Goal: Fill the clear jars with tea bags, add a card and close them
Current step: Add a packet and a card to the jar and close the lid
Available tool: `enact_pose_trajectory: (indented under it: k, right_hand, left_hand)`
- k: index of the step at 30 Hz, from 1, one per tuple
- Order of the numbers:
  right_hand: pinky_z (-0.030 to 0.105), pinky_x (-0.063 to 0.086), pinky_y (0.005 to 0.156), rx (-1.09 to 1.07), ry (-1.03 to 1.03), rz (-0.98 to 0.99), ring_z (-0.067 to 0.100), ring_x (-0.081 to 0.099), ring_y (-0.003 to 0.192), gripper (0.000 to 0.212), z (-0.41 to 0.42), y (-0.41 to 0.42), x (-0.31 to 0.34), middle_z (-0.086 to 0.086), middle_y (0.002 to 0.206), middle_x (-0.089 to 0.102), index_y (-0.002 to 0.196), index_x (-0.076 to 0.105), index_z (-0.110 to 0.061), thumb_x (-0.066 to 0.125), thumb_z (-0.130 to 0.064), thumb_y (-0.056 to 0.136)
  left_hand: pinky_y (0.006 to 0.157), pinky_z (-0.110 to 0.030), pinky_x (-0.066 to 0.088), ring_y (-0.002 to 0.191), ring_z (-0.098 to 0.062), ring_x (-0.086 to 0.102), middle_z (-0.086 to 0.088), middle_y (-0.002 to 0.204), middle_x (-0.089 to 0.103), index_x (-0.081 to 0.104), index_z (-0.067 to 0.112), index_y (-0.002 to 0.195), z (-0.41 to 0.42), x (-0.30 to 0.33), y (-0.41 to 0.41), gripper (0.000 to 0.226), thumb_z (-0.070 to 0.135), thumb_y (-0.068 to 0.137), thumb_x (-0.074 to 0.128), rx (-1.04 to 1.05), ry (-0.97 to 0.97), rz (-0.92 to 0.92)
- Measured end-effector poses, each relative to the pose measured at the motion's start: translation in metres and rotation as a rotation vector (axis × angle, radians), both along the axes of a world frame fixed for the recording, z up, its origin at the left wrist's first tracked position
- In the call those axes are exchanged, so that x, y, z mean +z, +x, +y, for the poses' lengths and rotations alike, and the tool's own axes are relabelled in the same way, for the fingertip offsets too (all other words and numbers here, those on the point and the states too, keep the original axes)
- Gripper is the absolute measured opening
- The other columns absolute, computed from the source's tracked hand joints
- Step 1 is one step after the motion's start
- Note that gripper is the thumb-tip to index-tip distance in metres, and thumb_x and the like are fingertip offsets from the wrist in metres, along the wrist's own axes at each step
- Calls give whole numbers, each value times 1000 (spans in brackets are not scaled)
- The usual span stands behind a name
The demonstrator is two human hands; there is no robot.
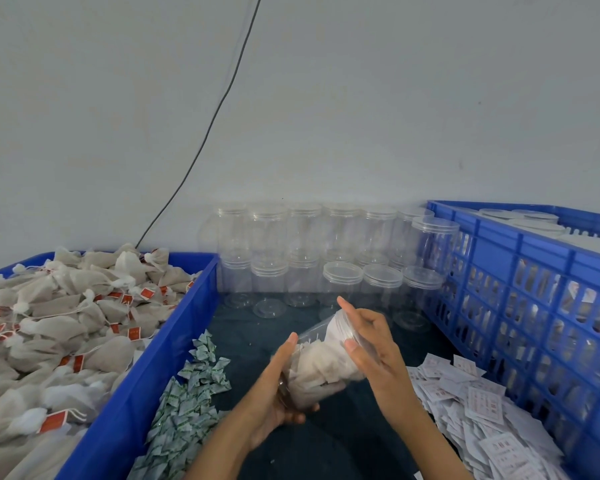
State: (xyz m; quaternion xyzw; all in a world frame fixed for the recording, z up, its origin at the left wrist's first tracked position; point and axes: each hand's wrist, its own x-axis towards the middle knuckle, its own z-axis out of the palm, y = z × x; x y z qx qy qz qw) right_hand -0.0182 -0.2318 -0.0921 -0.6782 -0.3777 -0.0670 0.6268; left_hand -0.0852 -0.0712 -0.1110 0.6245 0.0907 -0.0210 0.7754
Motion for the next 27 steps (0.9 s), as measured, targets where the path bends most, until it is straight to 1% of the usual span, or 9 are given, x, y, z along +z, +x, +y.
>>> enact_pose_trajectory:
  k: [3, 6, 9, 12, 16, 18, 23, 25, 27]
  right_hand:
    - [4, 33, 91, -41, 33, 36, -2, 49, 103, 44, 1, 0, 2, -1, 112, 47, 130, 50, -46, 53, -30, 89]
    - [12, 38, 97, -79, 75, 144, 1, 52, 107, 42, 2, 2, 1, -2, 114, 50, 131, 49, -49, 52, -24, 98]
    - [-3, 34, 83, -105, 44, 249, -24, 46, 100, 40, 4, 4, 0, -11, 121, 51, 134, 45, -49, 45, -38, 97]
    - [-7, 31, 79, -5, 39, 301, -34, 34, 106, 52, 2, 4, 0, -25, 133, 41, 138, 38, -49, 40, -55, 86]
    - [19, 34, 106, 115, 49, 257, -13, 36, 130, 56, -7, 4, 0, -24, 142, 44, 140, 40, -45, 60, -47, 88]
    - [18, 41, 99, 81, 42, 219, -7, 45, 126, 53, -7, 6, 0, -20, 134, 54, 135, 48, -41, 62, -43, 85]
    - [10, 49, 70, -36, 103, 349, 3, 66, 91, 48, 0, 6, 0, 1, 109, 66, 118, 59, -27, 51, -51, 78]
    - [9, 47, 72, -39, 86, 371, -1, 63, 96, 56, 0, 5, 0, -6, 113, 64, 122, 57, -27, 46, -59, 76]
    - [6, 45, 81, 28, 81, 357, -10, 51, 115, 58, -2, 5, -1, -17, 130, 52, 134, 46, -36, 51, -65, 84]
  left_hand:
    - [57, -27, 49, 82, -19, 65, -10, 107, 72, 64, 23, 119, -7, -3, 3, 61, 66, 78, 52, 82, 7, -96]
    - [68, -33, 56, 98, -21, 68, -6, 117, 68, 55, 28, 123, -10, -8, 6, 59, 56, 74, 72, 223, 21, -242]
    - [83, -48, 58, 102, -11, 66, 8, 113, 66, 51, 34, 122, -10, -13, 8, 55, 41, 75, 78, 263, 124, -372]
    - [70, -39, 58, 99, -20, 68, -1, 117, 67, 52, 28, 123, -11, -12, 8, 63, 47, 67, 75, 245, -9, -308]
    - [56, -31, 52, 79, -18, 68, -7, 99, 74, 64, 18, 113, -12, -10, 6, 54, 55, 75, 69, 155, -190, -118]
    - [57, -30, 52, 77, -16, 67, -6, 95, 74, 66, 17, 111, -13, -8, 5, 54, 56, 74, 60, 150, -207, -111]
    - [78, -45, 58, 104, -22, 65, -5, 118, 64, 49, 27, 120, -12, -13, 10, 60, 34, 70, 82, 322, -9, -328]
    - [76, -43, 58, 105, -22, 65, -4, 118, 64, 49, 26, 121, -14, -14, 8, 59, 34, 69, 76, 308, -14, -341]
    - [67, -37, 56, 98, -23, 68, -6, 117, 67, 51, 22, 122, -16, -13, 7, 58, 38, 72, 75, 262, -116, -287]
